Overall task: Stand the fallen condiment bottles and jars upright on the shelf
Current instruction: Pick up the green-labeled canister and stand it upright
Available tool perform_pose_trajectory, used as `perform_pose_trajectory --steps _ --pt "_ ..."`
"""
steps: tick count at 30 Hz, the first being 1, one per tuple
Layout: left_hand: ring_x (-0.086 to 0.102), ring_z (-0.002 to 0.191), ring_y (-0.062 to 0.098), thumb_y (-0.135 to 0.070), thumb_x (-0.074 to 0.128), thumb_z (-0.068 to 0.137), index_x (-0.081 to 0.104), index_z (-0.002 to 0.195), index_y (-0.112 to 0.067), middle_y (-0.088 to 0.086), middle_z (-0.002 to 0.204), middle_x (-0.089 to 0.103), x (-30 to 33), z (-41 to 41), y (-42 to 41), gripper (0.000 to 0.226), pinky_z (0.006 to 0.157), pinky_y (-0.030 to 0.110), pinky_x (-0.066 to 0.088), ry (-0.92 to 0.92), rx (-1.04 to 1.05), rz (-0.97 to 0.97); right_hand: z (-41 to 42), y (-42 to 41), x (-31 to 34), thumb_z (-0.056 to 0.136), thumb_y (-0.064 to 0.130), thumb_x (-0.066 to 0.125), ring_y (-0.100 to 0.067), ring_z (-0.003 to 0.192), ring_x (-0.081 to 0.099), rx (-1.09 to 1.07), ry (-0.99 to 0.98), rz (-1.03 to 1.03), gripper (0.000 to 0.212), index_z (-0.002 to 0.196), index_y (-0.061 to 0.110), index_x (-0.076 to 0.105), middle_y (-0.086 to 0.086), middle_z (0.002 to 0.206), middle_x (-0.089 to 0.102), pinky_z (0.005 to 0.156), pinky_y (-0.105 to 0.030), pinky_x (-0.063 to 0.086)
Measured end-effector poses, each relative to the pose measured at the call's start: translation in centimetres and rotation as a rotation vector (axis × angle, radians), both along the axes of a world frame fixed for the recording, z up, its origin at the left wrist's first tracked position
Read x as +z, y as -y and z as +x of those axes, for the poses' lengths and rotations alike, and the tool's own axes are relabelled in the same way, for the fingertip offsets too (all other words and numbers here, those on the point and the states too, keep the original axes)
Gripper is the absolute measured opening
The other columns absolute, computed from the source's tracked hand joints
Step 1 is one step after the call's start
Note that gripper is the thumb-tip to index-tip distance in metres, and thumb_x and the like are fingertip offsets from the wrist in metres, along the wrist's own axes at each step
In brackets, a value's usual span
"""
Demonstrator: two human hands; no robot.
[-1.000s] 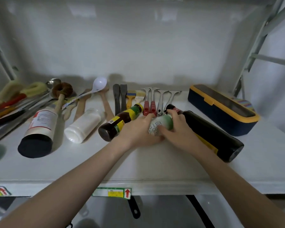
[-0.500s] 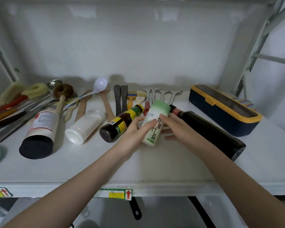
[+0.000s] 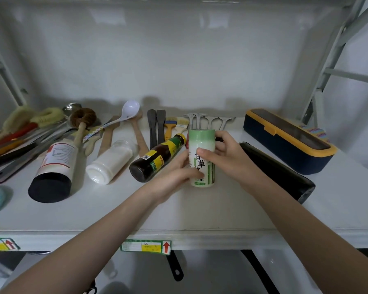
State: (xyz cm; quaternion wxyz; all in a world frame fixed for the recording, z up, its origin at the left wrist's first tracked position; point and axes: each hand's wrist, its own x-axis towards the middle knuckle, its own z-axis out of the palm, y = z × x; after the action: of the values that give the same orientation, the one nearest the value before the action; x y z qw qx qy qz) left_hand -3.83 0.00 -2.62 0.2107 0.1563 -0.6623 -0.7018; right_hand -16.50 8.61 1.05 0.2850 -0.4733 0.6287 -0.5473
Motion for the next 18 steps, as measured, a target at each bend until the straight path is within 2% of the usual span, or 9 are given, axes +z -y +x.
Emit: perform_pose_trajectory --steps 3,5,9,12,14,16,18 --pt "0.062 0.109 0.018 -0.002 0.069 0.076 0.046 0.130 -0.020 0.008 0.119 0.062 -0.1 -0.2 0.0 0.061 0.091 0.029 0.052 0.067 0.110 -0.161 -0.3 0.1 -0.3 0.083 0.011 0.065 -0.009 0.104 0.063 0.040 0.030 -0.013 0.051 0.127 0.018 0.041 0.003 0.121 0.059 0.089 -0.030 0.052" --pt "0.064 0.102 0.011 -0.005 0.073 0.076 0.046 0.127 -0.019 0.002 0.114 0.064 -0.1 -0.6 0.0 0.059 0.084 0.023 0.054 0.078 0.166 -0.254 -0.5 0.1 -0.6 0.083 0.007 0.064 -0.005 0.105 0.061 0.070 0.047 -0.020 0.052 0.128 0.019 0.040 0.008 0.120 0.057 0.087 -0.025 0.052" --pt "0.065 0.097 0.006 -0.015 0.080 0.069 0.049 0.120 -0.020 -0.005 0.109 0.064 -0.2 -1.1 0.4 0.060 0.084 0.026 0.056 0.146 0.271 -0.405 -1.1 0.3 -1.1 0.082 0.002 0.064 -0.008 0.115 0.058 0.094 0.069 -0.026 0.060 0.133 0.017 0.037 0.004 0.130 0.054 0.090 -0.026 0.050" --pt "0.064 0.090 -0.005 -0.018 0.083 0.066 0.052 0.115 -0.022 -0.012 0.103 0.065 -0.2 -1.2 0.6 0.059 0.080 0.021 0.056 0.175 0.307 -0.450 -1.6 0.4 -1.2 0.079 0.002 0.067 -0.009 0.122 0.051 0.092 0.038 -0.031 0.060 0.131 0.017 0.040 0.003 0.134 0.052 0.098 -0.026 0.045" --pt "0.062 0.085 -0.012 -0.017 0.083 0.065 0.052 0.114 -0.022 -0.016 0.100 0.063 -0.1 -1.3 0.6 0.058 0.074 0.014 0.054 0.187 0.318 -0.471 -1.8 0.4 -1.2 0.078 0.003 0.068 -0.007 0.121 0.050 0.090 -0.005 -0.024 0.060 0.129 0.018 0.042 0.006 0.131 0.053 0.096 -0.019 0.045" --pt "0.060 0.085 -0.011 -0.017 0.083 0.065 0.051 0.113 -0.023 -0.017 0.100 0.062 -0.2 -1.3 0.7 0.058 0.073 0.014 0.053 0.202 0.322 -0.477 -1.8 0.6 -1.2 0.077 0.003 0.069 -0.006 0.120 0.050 0.085 -0.036 -0.011 0.060 0.129 0.018 0.043 0.007 0.129 0.054 0.092 -0.016 0.045" --pt "0.060 0.090 -0.008 -0.017 0.083 0.065 0.050 0.113 -0.024 -0.016 0.102 0.062 -0.3 -1.3 0.8 0.059 0.077 0.018 0.053 0.206 0.321 -0.469 -1.8 0.7 -1.3 0.077 0.005 0.070 -0.007 0.122 0.049 0.079 -0.063 0.000 0.062 0.130 0.018 0.042 0.005 0.133 0.053 0.095 -0.019 0.043"
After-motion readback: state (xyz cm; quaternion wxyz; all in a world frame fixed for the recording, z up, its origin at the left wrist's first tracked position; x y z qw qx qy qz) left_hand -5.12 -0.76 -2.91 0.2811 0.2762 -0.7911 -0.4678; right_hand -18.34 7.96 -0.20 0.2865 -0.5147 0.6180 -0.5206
